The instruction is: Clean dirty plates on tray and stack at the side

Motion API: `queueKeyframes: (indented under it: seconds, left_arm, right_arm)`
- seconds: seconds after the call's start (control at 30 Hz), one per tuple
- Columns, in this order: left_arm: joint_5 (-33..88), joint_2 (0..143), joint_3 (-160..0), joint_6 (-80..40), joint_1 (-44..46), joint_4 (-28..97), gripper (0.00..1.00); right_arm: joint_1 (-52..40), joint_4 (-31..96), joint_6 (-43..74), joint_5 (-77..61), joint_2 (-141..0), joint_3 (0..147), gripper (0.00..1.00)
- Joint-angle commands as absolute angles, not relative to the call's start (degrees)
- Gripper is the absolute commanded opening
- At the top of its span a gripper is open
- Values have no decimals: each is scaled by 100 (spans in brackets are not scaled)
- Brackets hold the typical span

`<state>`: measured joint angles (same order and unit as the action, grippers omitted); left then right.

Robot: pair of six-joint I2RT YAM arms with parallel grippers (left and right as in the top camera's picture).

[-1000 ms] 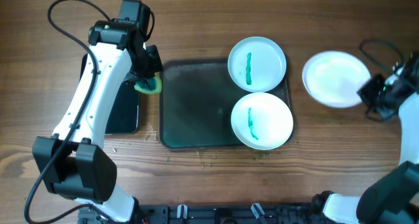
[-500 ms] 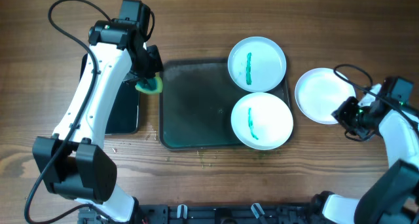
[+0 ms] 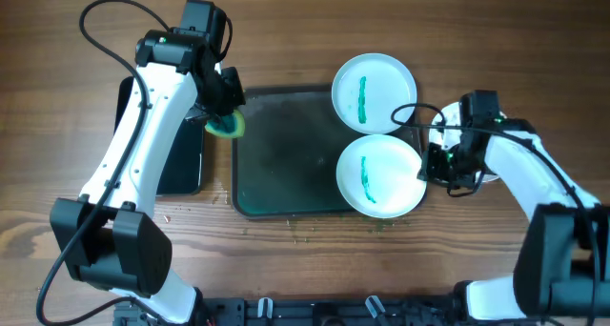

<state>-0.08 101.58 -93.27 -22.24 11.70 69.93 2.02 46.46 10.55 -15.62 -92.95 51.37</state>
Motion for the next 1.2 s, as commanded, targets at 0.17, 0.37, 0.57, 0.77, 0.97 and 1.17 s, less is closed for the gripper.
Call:
queueKeyframes:
  seconds: [0.17,0.37,0.57,0.77,0.97,1.17]
  left_arm:
    - [60,10136,-9376,-2274,1179,6993,4]
    - [62,10136,-9376,-2274,1179,6993,4]
    - [62,10136,-9376,-2276,1179,6993,4]
    - [64,10136,-9376,-2276,1179,6993,4]
    - [108,10138,-9299,-2303,1267,7019,4]
    - [709,10138,-7935,-2493,1763,5741,4]
  right_arm:
    - [167,4563,899,-1435,-9461,5100,5]
    - [-16,5249,919,-1487,-8906,5336,4]
    - [-1865,4466,2779,-1446,-8403,5527,4]
    - [-2958,3022,3754,-1085,-9504,6016,4]
    - [-3046,2805,4136,-1072,-10744,6471,4]
    - [-2770,2611,3955,-1951,-11107,6471,4]
